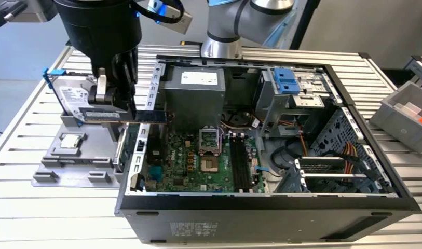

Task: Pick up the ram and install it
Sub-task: 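Pick up the ram and move it above insertion slot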

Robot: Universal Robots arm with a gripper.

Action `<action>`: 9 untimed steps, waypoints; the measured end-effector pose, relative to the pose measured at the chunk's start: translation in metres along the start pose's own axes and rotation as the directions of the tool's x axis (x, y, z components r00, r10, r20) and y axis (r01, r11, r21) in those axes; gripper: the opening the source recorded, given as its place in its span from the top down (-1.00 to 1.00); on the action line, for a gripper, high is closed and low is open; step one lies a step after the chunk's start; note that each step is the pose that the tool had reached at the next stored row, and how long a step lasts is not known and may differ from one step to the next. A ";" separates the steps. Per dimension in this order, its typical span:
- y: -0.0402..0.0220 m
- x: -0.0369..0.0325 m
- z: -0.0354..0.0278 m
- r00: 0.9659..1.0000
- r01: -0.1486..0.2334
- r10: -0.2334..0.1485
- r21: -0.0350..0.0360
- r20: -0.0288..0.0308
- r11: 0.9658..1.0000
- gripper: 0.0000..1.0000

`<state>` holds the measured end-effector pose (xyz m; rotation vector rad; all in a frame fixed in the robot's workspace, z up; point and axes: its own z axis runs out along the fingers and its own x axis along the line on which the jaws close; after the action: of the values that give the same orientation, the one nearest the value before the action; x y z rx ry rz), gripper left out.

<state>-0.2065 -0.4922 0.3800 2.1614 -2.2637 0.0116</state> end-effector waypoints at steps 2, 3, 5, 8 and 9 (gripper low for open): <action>-0.0038 -0.0002 0.0000 1.000 0.000 0.000 0.000 0.000 1.000 1.00; -0.0056 -0.0003 0.0000 1.000 0.001 -0.001 0.000 0.000 1.000 1.00; -0.0093 -0.0004 0.0000 1.000 0.001 -0.001 0.000 0.000 1.000 1.00; -0.0145 -0.0007 0.0000 1.000 0.001 -0.001 0.000 0.000 1.000 1.00; -0.0164 -0.0008 -0.0001 1.000 0.001 -0.001 0.000 0.000 1.000 1.00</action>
<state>-0.1901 -0.4922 0.3800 2.1627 -2.2625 0.0117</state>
